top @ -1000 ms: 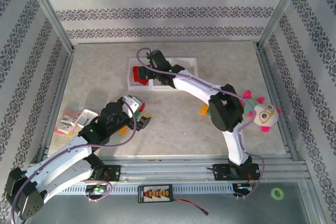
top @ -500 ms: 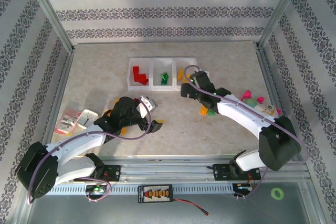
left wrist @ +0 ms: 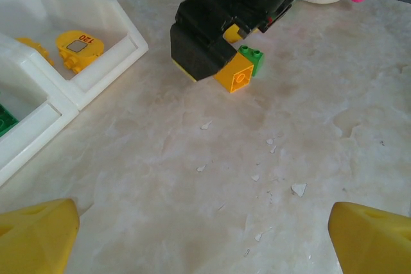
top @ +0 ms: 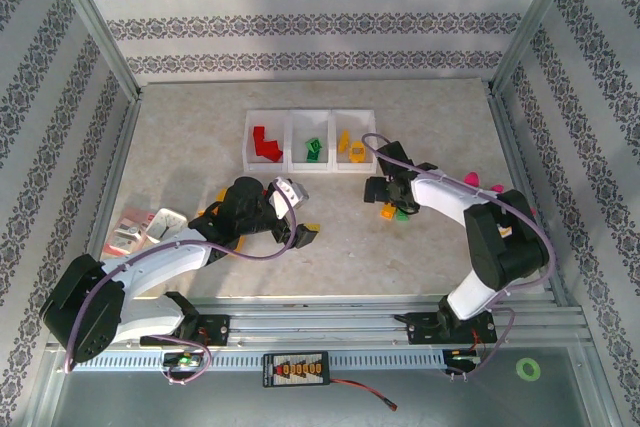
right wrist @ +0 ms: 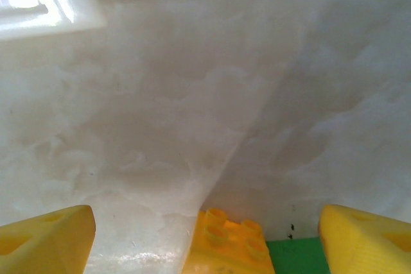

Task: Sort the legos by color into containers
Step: Pick up the lego from the center of the table.

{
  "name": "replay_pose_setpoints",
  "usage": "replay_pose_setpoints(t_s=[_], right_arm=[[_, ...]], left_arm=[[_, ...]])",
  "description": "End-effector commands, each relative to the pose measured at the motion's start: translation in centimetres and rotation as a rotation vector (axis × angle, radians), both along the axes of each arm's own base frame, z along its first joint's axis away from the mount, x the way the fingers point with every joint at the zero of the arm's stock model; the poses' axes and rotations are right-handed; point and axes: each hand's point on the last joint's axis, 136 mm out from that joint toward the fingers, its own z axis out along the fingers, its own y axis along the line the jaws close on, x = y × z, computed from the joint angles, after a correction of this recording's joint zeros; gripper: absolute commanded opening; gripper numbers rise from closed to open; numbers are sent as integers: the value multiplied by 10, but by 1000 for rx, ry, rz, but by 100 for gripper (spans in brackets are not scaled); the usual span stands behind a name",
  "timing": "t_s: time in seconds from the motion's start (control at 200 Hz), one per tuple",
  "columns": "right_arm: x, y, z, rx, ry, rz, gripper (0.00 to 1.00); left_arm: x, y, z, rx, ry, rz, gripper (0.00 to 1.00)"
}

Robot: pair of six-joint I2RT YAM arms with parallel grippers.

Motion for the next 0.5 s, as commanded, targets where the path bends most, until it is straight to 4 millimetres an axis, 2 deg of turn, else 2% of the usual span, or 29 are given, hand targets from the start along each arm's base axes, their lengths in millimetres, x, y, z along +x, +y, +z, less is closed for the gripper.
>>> replay_pose_setpoints(t_s=[0.0, 0.275, 0.5], right_arm=[[-7, 10, 0, 20, 37, 32, 88], [-27, 19, -7, 22, 60, 0, 79], [-26, 23, -8, 9, 54, -11, 68]], left_arm=[[0, -10, 18, -40, -58, -30, 99], [-1, -8, 16, -40, -64, -28, 99], [-3, -8, 16, -41, -62, -35, 99]])
